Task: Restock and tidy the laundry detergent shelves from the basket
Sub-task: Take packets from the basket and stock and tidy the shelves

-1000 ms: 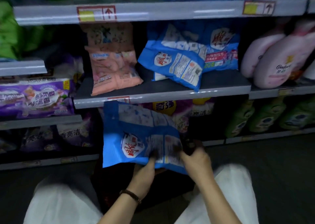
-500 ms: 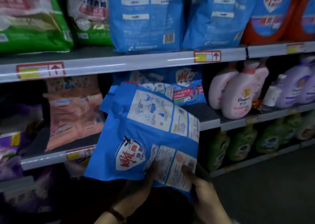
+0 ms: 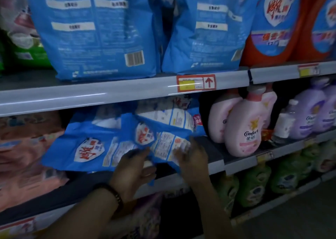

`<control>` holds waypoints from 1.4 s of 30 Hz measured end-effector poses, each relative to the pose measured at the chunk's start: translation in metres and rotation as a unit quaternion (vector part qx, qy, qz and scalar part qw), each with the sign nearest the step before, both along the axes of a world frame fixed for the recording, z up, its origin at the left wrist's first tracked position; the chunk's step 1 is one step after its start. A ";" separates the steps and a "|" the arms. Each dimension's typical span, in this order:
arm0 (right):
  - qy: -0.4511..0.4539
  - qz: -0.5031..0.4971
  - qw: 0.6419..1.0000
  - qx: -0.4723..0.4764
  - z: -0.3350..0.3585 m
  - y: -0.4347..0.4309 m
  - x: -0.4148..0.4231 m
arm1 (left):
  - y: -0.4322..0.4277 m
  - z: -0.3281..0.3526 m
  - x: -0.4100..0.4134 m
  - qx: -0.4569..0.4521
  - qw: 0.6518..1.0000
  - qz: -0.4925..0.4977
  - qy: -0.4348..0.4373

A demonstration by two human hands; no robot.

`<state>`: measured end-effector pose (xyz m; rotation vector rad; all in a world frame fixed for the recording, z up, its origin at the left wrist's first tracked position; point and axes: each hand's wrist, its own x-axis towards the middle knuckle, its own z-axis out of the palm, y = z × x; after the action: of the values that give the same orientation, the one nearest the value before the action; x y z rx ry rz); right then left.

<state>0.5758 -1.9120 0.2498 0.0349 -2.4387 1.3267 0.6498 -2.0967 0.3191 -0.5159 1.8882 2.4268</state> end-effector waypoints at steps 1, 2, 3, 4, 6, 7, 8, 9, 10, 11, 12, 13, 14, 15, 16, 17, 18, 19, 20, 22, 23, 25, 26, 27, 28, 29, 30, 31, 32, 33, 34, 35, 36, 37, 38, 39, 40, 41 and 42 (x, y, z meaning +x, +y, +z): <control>0.010 0.015 1.000 -0.003 -0.013 -0.005 0.002 | -0.002 -0.005 -0.005 -0.021 1.000 -0.008 -0.002; 0.017 0.032 0.999 -0.016 -0.025 -0.010 0.011 | -0.004 -0.008 -0.008 -0.045 0.999 -0.010 -0.001; 0.036 0.041 0.998 -0.022 -0.038 -0.012 0.023 | -0.005 -0.009 -0.010 -0.069 0.998 -0.008 0.005; 0.069 0.049 0.996 -0.017 -0.048 -0.011 0.031 | -0.006 -0.010 -0.012 -0.093 0.996 -0.008 0.010; 0.130 0.060 0.989 0.044 -0.063 -0.002 0.035 | -0.006 -0.012 -0.016 -0.123 0.992 -0.001 0.015; 0.137 0.054 0.986 0.076 -0.064 0.003 0.031 | -0.005 -0.015 -0.019 -0.133 0.991 0.006 0.017; 0.129 0.045 0.986 0.095 -0.060 0.005 0.028 | -0.002 -0.017 -0.020 -0.144 0.989 0.024 0.020; 0.114 0.039 0.988 0.097 -0.055 0.006 0.025 | 0.002 -0.019 -0.020 -0.157 0.986 0.048 0.025; 0.102 0.037 0.990 0.092 -0.050 0.005 0.023 | 0.005 -0.021 -0.021 -0.169 0.983 0.065 0.029; 0.099 0.039 0.991 0.083 -0.048 0.004 0.021 | 0.008 -0.024 -0.024 -0.178 0.981 0.074 0.035; 0.101 0.038 0.992 0.070 -0.047 0.002 0.020 | 0.012 -0.025 -0.024 -0.181 0.980 0.070 0.039; 0.107 0.033 0.992 0.056 -0.049 -0.001 0.018 | 0.016 -0.027 -0.024 -0.185 0.980 0.059 0.041; 0.115 0.024 0.992 0.046 -0.049 -0.004 0.017 | 0.020 -0.028 -0.023 -0.192 0.979 0.049 0.039; 0.121 0.014 0.992 0.041 -0.050 -0.007 0.016 | 0.021 -0.030 -0.023 -0.200 0.978 0.042 0.035; 0.127 0.006 0.991 0.039 -0.051 -0.009 0.014 | 0.022 -0.032 -0.025 -0.205 0.977 0.040 0.033; 0.132 0.002 0.991 0.038 -0.051 -0.012 0.013 | 0.022 -0.034 -0.025 -0.211 0.976 0.042 0.035; 0.132 0.000 0.991 0.035 -0.052 -0.014 0.013 | 0.022 -0.034 -0.025 -0.217 0.975 0.044 0.038; 0.131 0.001 0.991 0.028 -0.052 -0.015 0.012 | 0.021 -0.033 -0.024 -0.221 0.974 0.040 0.040; 0.128 0.003 0.992 0.019 -0.052 -0.014 0.013 | 0.020 -0.033 -0.023 -0.221 0.974 0.032 0.041; 0.128 0.006 0.992 -0.005 -0.049 -0.010 0.013 | 0.020 -0.028 -0.021 -0.227 0.972 0.009 0.064; 0.132 0.005 0.991 -0.021 -0.047 -0.008 0.012 | 0.021 -0.022 -0.018 -0.233 0.969 -0.004 0.086; 0.133 0.010 0.988 -0.075 -0.039 -0.005 0.013 | 0.026 -0.008 -0.016 -0.221 0.966 -0.041 0.129; 0.131 0.013 0.985 -0.114 -0.032 -0.004 0.015 | 0.028 -0.002 -0.018 -0.200 0.967 -0.060 0.143; 0.131 0.017 0.979 -0.153 -0.025 -0.003 0.017 | 0.029 0.002 -0.021 -0.178 0.970 -0.074 0.150; 0.132 0.027 0.973 -0.189 -0.018 -0.002 0.019 | 0.031 0.007 -0.025 -0.165 0.971 -0.078 0.153; 0.129 0.043 0.966 -0.221 -0.011 0.000 0.022 | 0.031 0.009 -0.031 -0.164 0.971 -0.074 0.159; 0.125 0.071 0.957 -0.253 -0.004 0.004 0.024 | 0.032 0.013 -0.037 -0.162 0.971 -0.068 0.161; 0.117 0.102 0.946 -0.283 0.003 0.010 0.026 | 0.032 0.014 -0.044 -0.155 0.972 -0.065 0.163; 0.107 0.131 0.936 -0.308 0.009 0.017 0.028 | 0.031 0.015 -0.050 -0.142 0.975 -0.061 0.161; 0.099 0.148 0.930 -0.322 0.015 0.024 0.030 | 0.030 0.015 -0.055 -0.130 0.977 -0.060 0.161; 0.094 0.160 0.925 -0.332 0.020 0.032 0.033 | 0.028 0.013 -0.059 -0.117 0.980 -0.052 0.155; 0.088 0.171 0.919 -0.343 0.025 0.040 0.035 | 0.026 0.011 -0.062 -0.108 0.981 -0.048 0.153; 0.077 0.181 0.911 -0.362 0.030 0.048 0.039 | 0.026 0.009 -0.062 -0.110 0.981 -0.044 0.152; 0.061 0.191 0.902 -0.383 0.033 0.056 0.042 | 0.027 0.007 -0.059 -0.118 0.980 -0.045 0.152; 0.041 0.194 0.894 -0.401 0.036 0.064 0.045 | 0.028 0.005 -0.054 -0.134 0.979 -0.048 0.148; 0.019 0.190 0.888 -0.418 0.039 0.072 0.046 | 0.030 0.001 -0.051 -0.159 0.974 -0.056 0.150; -0.005 0.185 0.882 -0.433 0.041 0.080 0.047 | 0.032 -0.001 -0.048 -0.187 0.969 -0.064 0.147; -0.030 0.178 0.874 -0.451 0.040 0.087 0.047 | 0.033 -0.005 -0.046 -0.205 0.965 -0.076 0.145; -0.055 0.172 0.863 -0.471 0.039 0.095 0.047 | 0.035 -0.006 -0.044 -0.215 0.961 -0.087 0.149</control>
<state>0.6228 -1.8167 0.2885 0.1476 -1.6369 2.5979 0.6061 -2.0615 0.3131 0.0247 2.4800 2.0771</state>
